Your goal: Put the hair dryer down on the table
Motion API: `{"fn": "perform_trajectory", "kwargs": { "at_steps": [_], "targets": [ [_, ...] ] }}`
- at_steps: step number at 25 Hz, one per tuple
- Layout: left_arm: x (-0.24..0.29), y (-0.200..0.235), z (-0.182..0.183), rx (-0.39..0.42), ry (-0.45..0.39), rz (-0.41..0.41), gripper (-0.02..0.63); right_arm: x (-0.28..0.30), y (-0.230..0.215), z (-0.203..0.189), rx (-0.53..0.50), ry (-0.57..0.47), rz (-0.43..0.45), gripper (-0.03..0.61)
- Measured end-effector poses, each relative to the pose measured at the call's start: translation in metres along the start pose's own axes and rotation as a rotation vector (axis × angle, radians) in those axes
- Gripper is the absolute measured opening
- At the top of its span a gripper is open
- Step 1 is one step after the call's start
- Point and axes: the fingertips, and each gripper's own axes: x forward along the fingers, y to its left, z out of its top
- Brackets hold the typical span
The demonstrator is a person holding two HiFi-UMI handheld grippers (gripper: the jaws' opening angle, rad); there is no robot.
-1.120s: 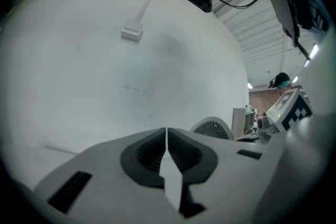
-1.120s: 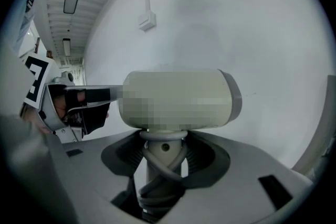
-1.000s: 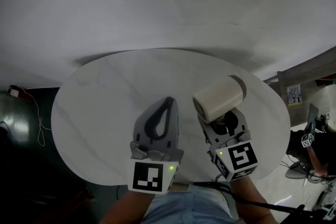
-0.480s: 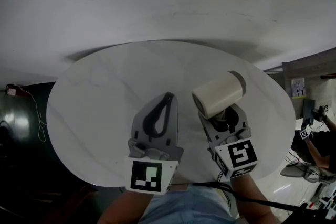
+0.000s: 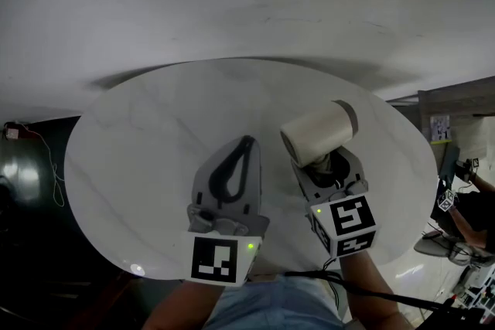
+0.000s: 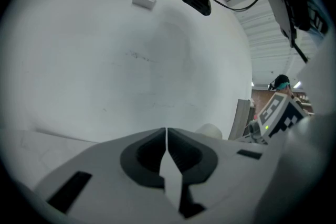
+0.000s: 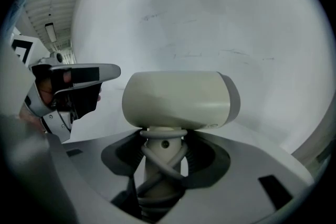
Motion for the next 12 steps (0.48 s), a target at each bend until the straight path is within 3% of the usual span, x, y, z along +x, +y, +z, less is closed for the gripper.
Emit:
{"fn": "perform_trajectory", "kwargs": {
  "at_steps": [12],
  "targets": [
    [0.006,0.033,-0.015,-0.059,0.021,0.026,0.017,0.036,0.016,-0.019,-0.096,0.203,0.036,0.225]
  ]
}}
